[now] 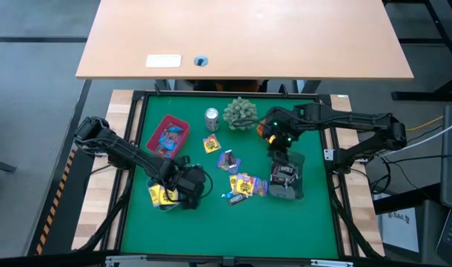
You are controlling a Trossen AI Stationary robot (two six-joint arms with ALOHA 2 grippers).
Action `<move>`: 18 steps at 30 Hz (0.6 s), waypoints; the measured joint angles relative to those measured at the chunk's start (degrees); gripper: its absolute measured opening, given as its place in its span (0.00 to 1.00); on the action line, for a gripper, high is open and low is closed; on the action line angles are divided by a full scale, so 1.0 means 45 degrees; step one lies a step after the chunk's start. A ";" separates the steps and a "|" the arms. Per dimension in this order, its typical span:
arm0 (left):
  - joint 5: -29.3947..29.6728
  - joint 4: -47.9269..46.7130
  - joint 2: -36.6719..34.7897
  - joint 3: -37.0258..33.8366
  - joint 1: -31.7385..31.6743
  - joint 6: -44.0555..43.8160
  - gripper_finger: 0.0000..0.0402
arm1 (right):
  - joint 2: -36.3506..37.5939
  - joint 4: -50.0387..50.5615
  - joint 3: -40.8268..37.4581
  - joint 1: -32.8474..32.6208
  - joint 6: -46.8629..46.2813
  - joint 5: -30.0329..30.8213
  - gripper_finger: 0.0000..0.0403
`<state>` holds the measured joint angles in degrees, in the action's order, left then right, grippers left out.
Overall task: Sort candy
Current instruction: Put the brown chocolate candy into the black bin
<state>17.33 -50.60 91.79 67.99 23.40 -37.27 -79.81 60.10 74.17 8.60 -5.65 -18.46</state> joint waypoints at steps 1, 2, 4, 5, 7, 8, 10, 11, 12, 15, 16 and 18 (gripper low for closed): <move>0.0308 0.0319 0.0000 0.0000 0.0000 0.0144 0.36 | 0.0000 -0.0236 0.0000 0.0000 0.0000 0.0000 0.33; 0.0569 0.0622 0.0000 0.0000 0.0000 0.0330 0.36 | 0.0000 -0.0460 0.0000 0.0000 0.0005 0.0000 0.33; 0.1005 0.1166 0.0000 0.0000 0.0000 0.0699 0.36 | 0.0000 -0.0873 0.0000 0.0000 0.0005 0.0000 0.33; 0.1164 0.1372 0.0000 0.0000 0.0000 0.0807 0.36 | 0.0000 -0.1101 0.0000 0.0000 0.0005 0.0000 0.33; 0.1446 0.1709 0.0000 0.0000 -0.0005 0.1034 0.36 | 0.0000 -0.1537 0.0000 0.0000 0.0005 0.0000 0.33; 0.1579 0.1813 -0.0002 0.0000 -0.0005 0.1079 0.36 | 0.0000 -0.1757 0.0000 0.0000 0.0001 0.0000 0.33; 0.1861 0.1864 0.0000 0.0000 -0.0005 0.1077 0.36 | 0.0000 -0.2082 0.0000 0.0000 0.0005 0.0000 0.33; 0.1950 0.1859 0.0000 0.0000 -0.0005 0.1077 0.36 | 0.0000 -0.2209 0.0000 0.0000 0.0001 0.0000 0.33; 0.1991 0.1859 0.0000 0.0000 -0.0018 0.1082 0.36 | 0.0000 -0.2359 0.0000 0.0000 0.0005 0.0000 0.33; 0.2014 0.1859 0.0000 0.0000 -0.0029 0.1082 0.36 | -0.0126 -0.2805 0.0000 0.0000 0.0001 0.0000 0.33; 0.2016 0.1859 0.0000 0.0000 -0.0029 0.1087 0.36 | -0.0217 -0.2950 0.0000 0.0000 0.0000 -0.0005 0.33; 0.2016 0.1847 0.0000 0.0000 -0.0029 0.1087 0.36 | -0.0484 -0.3244 0.0000 -0.0005 -0.0005 -0.0016 0.33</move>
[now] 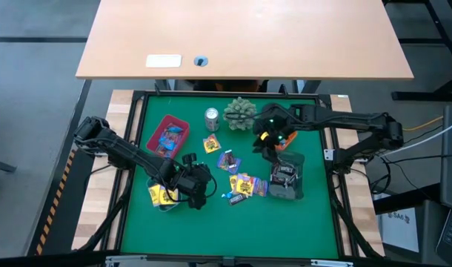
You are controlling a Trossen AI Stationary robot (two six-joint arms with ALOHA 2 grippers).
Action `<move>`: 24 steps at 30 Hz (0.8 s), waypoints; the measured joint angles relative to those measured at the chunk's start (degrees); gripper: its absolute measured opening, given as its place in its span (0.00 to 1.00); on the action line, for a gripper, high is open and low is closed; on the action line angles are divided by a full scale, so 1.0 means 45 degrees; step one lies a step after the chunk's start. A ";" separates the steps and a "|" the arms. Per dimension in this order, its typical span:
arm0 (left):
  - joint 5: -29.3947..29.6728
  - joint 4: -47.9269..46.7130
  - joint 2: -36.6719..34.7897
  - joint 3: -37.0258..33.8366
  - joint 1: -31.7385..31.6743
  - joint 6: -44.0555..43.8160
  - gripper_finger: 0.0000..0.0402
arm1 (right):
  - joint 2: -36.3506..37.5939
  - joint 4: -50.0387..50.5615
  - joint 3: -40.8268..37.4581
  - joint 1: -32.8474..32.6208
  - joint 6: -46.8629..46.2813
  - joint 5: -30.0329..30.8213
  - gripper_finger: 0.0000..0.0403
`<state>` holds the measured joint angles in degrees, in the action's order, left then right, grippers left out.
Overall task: Sort candy
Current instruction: Put the brown chocolate candy into the black bin
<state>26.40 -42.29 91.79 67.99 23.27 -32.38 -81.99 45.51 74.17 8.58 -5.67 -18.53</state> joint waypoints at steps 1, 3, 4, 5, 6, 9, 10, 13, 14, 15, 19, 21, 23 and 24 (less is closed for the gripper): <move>0.0000 -0.0001 0.0000 0.0000 0.0000 0.0005 0.36 | -0.0155 -0.0127 0.0000 0.0000 0.0000 -0.0013 0.33; -0.0001 -0.0013 0.0000 0.0000 0.0000 0.0005 0.36 | -0.0525 -0.0390 0.0000 0.0000 -0.0015 -0.0013 0.33; -0.0002 -0.0022 0.0000 0.0000 0.0000 0.0005 0.36 | -0.0745 -0.0519 0.0000 0.0000 -0.0046 -0.0022 0.34; -0.0002 -0.0037 0.0000 0.0000 0.0000 0.0006 0.36 | -0.0953 -0.0630 0.0000 0.0000 -0.0076 -0.0018 0.36; -0.0002 -0.0043 0.0000 0.0000 0.0000 0.0006 0.36 | -0.1164 -0.0733 0.0000 0.0000 -0.0073 -0.0021 0.38; -0.0002 -0.0052 0.0000 0.0000 -0.0002 0.0014 0.36 | -0.1839 -0.1361 0.0000 0.0000 -0.0083 -0.0020 0.46; -0.0002 -0.0052 0.0000 0.0000 -0.0022 0.0018 0.36 | -0.2073 -0.1593 0.0000 0.0000 -0.0084 -0.0006 0.49; -0.0004 -0.0052 0.0000 0.0000 -0.0112 0.0019 0.36 | -0.2794 -0.2304 0.0000 0.0000 -0.0107 0.0371 0.57; -0.0003 -0.0052 0.0000 0.0000 -0.0145 0.0019 0.36 | -0.3038 -0.2529 0.0000 0.0000 -0.0109 0.0668 0.58; -0.0002 -0.0052 0.0000 0.0000 -0.0180 0.0019 0.36 | -0.3269 -0.2678 0.0000 0.0000 -0.0108 0.1025 0.60; -0.0007 -0.0052 0.0000 0.0000 -0.0287 0.0019 0.36 | -0.4171 -0.3171 -0.0005 0.0007 -0.0674 0.1941 0.62; -0.0006 -0.0052 0.0000 0.0000 -0.0291 0.0019 0.36 | -0.4596 -0.3420 -0.0005 0.0015 -0.0979 0.2159 0.62; -0.0007 -0.0055 0.0000 0.0000 -0.0291 0.0019 0.36 | -0.4967 -0.3491 -0.0005 0.0015 -0.1368 0.2349 0.62; -0.0007 -0.0053 0.0000 0.0000 -0.0287 0.0018 0.36 | -0.5147 -0.3541 -0.0005 0.0015 -0.1561 0.2400 0.62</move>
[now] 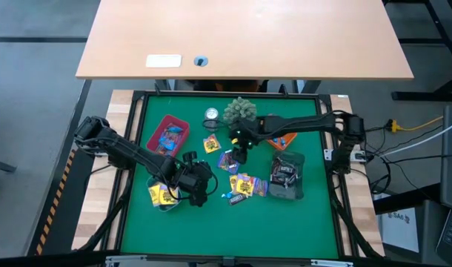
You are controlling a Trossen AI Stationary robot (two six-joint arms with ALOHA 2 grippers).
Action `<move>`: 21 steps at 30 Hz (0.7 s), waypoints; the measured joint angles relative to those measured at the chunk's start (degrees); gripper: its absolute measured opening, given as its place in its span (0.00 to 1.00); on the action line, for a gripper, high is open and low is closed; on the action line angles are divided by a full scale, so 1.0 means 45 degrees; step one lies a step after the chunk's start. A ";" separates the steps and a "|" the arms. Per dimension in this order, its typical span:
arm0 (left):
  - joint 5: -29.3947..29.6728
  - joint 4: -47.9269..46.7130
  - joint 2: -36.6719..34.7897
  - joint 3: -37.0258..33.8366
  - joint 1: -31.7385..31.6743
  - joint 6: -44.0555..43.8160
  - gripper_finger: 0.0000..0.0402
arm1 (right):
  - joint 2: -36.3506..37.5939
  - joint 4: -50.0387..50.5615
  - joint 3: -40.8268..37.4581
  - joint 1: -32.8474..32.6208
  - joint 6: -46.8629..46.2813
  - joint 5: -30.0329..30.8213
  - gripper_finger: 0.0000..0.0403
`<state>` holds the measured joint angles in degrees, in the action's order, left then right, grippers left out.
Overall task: Sort candy
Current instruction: Put the brown chocolate candy into the black bin
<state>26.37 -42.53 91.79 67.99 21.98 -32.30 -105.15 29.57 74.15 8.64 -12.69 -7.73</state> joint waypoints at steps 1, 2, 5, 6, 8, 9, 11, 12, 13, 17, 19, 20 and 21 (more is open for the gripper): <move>-0.0001 0.0001 0.0000 0.0000 0.0000 -0.0004 0.36 | -0.0166 -0.0098 0.0000 0.0000 -0.0163 0.0050 0.62; -0.0005 -0.0004 0.0000 0.0000 0.0000 -0.0014 0.36 | -0.0356 -0.0128 0.0000 0.0000 -0.0348 0.0054 0.62; -0.0005 0.0001 0.0000 0.0000 0.0000 -0.0023 0.36 | -0.0812 -0.0216 0.0000 -0.0010 -0.0571 0.0038 0.62; -0.0005 -0.0004 0.0000 0.0000 0.0000 -0.0023 0.36 | -0.0925 -0.0304 0.0000 -0.0015 -0.0578 0.0006 0.62; -0.0005 -0.0004 0.0000 0.0000 0.0000 -0.0019 0.36 | -0.1130 -0.0486 0.0000 -0.0015 -0.0602 -0.0116 0.62; -0.0005 -0.0004 0.0000 0.0000 0.0000 -0.0023 0.36 | -0.1229 -0.0602 0.0000 -0.0015 -0.0612 -0.0171 0.62; -0.0005 -0.0001 0.0000 0.0000 0.0000 -0.0025 0.36 | -0.1375 -0.0737 0.0000 -0.0015 -0.0844 -0.0183 0.62; -0.0005 0.0001 0.0000 0.0000 0.0000 -0.0028 0.36 | -0.1452 -0.0872 0.0000 -0.0015 -0.0986 -0.0194 0.62; -0.0005 0.0001 0.0000 0.0000 0.0000 -0.0028 0.36 | -0.1509 -0.0993 0.0000 -0.0015 -0.1140 -0.0257 0.62; -0.0005 -0.0004 0.0000 -0.0003 -0.0005 -0.0028 0.36 | -0.1814 -0.1133 0.0000 -0.0021 -0.1284 -0.1080 0.62; -0.0005 0.0004 0.0000 -0.0005 0.0000 -0.0028 0.36 | -0.1863 -0.1357 0.0000 -0.0100 -0.1374 -0.1423 0.62; -0.0009 -0.0003 0.0000 -0.0005 0.0000 -0.0033 0.36 | -0.1863 -0.1369 0.0000 -0.0115 -0.1441 -0.1432 0.62; -0.0009 0.0001 0.0000 -0.0005 0.0000 -0.0033 0.36 | -0.1863 -0.1453 0.0000 -0.0180 -0.1468 -0.1432 0.62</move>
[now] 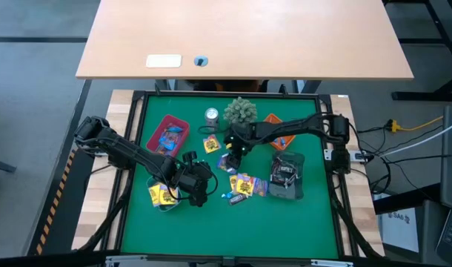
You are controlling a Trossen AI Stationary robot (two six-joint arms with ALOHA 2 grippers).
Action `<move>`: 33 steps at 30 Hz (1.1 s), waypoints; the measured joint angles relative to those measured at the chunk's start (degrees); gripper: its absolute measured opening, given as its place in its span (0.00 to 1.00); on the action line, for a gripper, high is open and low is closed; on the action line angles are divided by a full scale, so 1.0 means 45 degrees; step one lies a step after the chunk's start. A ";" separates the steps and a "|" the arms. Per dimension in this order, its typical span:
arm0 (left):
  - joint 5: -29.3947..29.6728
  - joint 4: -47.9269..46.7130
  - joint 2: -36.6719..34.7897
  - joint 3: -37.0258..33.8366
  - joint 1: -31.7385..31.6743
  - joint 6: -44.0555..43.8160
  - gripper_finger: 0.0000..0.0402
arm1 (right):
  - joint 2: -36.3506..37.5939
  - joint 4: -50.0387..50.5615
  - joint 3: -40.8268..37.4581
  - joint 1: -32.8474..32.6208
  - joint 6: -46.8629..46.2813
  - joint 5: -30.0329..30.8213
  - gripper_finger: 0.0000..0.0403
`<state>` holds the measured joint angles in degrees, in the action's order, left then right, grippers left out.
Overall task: Sort candy
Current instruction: Put the brown chocolate candy into the black bin
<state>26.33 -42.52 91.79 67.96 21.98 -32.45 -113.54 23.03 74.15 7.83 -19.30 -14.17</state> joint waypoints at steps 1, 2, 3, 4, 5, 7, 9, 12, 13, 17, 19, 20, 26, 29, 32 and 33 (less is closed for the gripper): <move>0.0004 0.0000 0.0000 0.0000 0.0000 0.0000 0.36 | 0.0000 -0.0140 0.0000 -0.0072 -0.0001 0.0015 0.62; 0.0000 0.0000 0.0000 0.0000 0.0000 0.0002 0.36 | 0.0000 -0.0231 0.0000 -0.0101 -0.0002 0.0102 0.62; 0.0000 0.0005 0.0000 0.0000 0.0000 0.0000 0.36 | 0.0000 -0.0312 0.0000 -0.0186 -0.0003 0.0182 0.62; 0.0000 0.0005 0.0000 0.0000 0.0000 0.0000 0.36 | 0.0000 -0.0471 0.0000 -0.0262 -0.0026 0.0228 0.62; 0.0000 0.0005 0.0000 0.0000 0.0000 0.0000 0.36 | 0.0000 -0.0655 0.0000 -0.0300 -0.0063 0.0235 0.62; 0.0000 0.0005 0.0000 0.0000 0.0000 -0.0005 0.36 | 0.0000 -0.0794 0.0000 -0.0448 -0.0141 0.0261 0.62; 0.0000 0.0005 0.0000 0.0000 0.0000 -0.0005 0.36 | 0.0000 -0.0825 0.0000 -0.0588 -0.0144 0.0483 0.62; 0.0000 0.0006 0.0000 0.0000 0.0000 -0.0005 0.36 | 0.0000 -0.0824 0.0000 -0.0751 -0.0146 0.0989 0.62; 0.0000 0.0005 0.0000 0.0000 0.0000 -0.0005 0.36 | 0.0000 -0.0817 0.0000 -0.0780 -0.0155 0.1105 0.62; 0.0000 0.0010 0.0000 0.0000 0.0000 -0.0010 0.36 | 0.0000 -0.0817 0.0000 -0.0996 -0.0564 0.1280 0.62; 0.0004 0.0010 0.0000 0.0000 0.0000 -0.0011 0.36 | 0.0000 -0.0814 0.0000 -0.1187 -0.0651 0.1613 0.62; 0.0000 0.0010 0.0000 0.0000 0.0000 -0.0014 0.36 | 0.0000 -0.0816 0.0000 -0.1313 -0.0653 0.1873 0.62; 0.0000 0.0011 0.0002 0.0000 0.0000 -0.0010 0.36 | 0.0000 -0.0804 0.0000 -0.2013 -0.0642 0.3773 0.62; 0.0005 0.0010 0.0000 0.0000 0.0000 0.0000 0.36 | 0.0000 -0.0803 0.0000 -0.2220 -0.0620 0.4178 0.62; 0.0005 0.0010 0.0000 0.0000 0.0000 0.0000 0.36 | 0.0000 -0.0802 0.0000 -0.2345 -0.0619 0.4610 0.62; 0.0005 0.0010 0.0000 0.0000 0.0000 0.0000 0.36 | 0.0000 -0.0802 0.0000 -0.2341 -0.0610 0.4702 0.62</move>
<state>26.35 -42.48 91.79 67.96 21.98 -32.45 -113.54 19.42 74.15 -2.70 -22.04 6.99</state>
